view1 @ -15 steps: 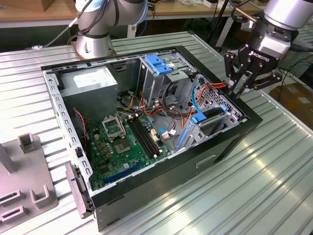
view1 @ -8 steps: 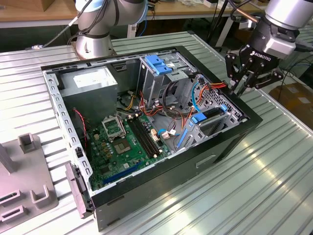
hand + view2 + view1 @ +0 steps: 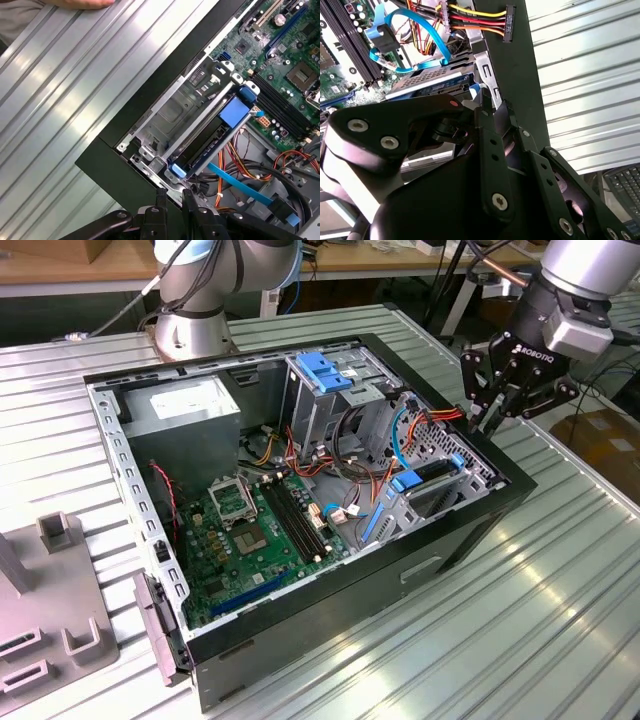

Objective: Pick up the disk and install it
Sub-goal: 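Insert the first disk wire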

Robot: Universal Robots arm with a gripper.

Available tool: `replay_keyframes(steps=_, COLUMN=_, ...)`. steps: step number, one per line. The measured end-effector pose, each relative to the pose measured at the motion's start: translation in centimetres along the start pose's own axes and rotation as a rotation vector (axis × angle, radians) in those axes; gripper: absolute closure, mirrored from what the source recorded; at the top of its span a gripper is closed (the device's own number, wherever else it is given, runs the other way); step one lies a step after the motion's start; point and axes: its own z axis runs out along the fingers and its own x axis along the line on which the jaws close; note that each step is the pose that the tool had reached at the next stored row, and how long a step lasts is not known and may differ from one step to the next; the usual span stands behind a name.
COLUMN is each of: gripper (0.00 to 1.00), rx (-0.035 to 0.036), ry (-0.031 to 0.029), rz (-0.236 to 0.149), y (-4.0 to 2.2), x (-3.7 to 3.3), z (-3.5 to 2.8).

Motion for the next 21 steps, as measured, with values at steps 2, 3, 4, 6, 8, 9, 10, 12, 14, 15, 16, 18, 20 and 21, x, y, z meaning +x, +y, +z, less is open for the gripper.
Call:
replay_keyframes(steps=2, gripper=0.73, rx=0.0001, ry=0.0002, rz=-0.009, y=-0.02, x=-0.02, z=-0.01)
replay_keyframes(steps=3, gripper=0.73, rx=0.0002, ry=0.0003, rz=-0.013, y=-0.03, x=-0.03, z=0.0)
replay_keyframes(steps=4, gripper=0.73, rx=0.0002, ry=0.0004, rz=-0.018, y=-0.04, x=-0.04, z=0.0)
replay_keyframes(steps=6, gripper=0.73, rx=0.0003, ry=0.0006, rz=-0.027, y=-0.06, x=-0.05, z=0.0)
replay_keyframes(steps=8, gripper=0.73, rx=0.0005, ry=0.0007, rz=-0.036, y=-0.08, x=-0.06, z=0.0)
replay_keyframes(steps=9, gripper=0.73, rx=0.0005, ry=0.0009, rz=-0.044, y=-0.09, x=-0.07, z=0.0)
replay_keyframes(steps=10, gripper=0.73, rx=0.0006, ry=0.001, rz=-0.048, y=-0.1, x=-0.07, z=0.0)
replay_keyframes(steps=12, gripper=0.73, rx=0.0008, ry=0.0013, rz=-0.064, y=-0.12, x=-0.09, z=0.0)
replay_keyframes(steps=14, gripper=0.73, rx=0.001, ry=0.0015, rz=-0.076, y=-0.14, x=-0.11, z=0.0)
replay_keyframes(steps=15, gripper=0.73, rx=0.0011, ry=0.0016, rz=-0.081, y=-0.17, x=-0.11, z=0.0)
replay_keyframes(steps=16, gripper=0.73, rx=0.0011, ry=0.0017, rz=-0.088, y=-0.18, x=-0.12, z=-0.01)
replay_keyframes(steps=18, gripper=0.73, rx=0.0013, ry=0.0019, rz=-0.099, y=-0.18, x=-0.12, z=0.0)
replay_keyframes(steps=20, gripper=0.73, rx=0.0015, ry=0.0023, rz=-0.115, y=-0.26, x=-0.1, z=0.0)
replay_keyframes(steps=21, gripper=0.73, rx=0.0017, ry=0.0024, rz=-0.125, y=-0.29, x=-0.09, z=-0.01)
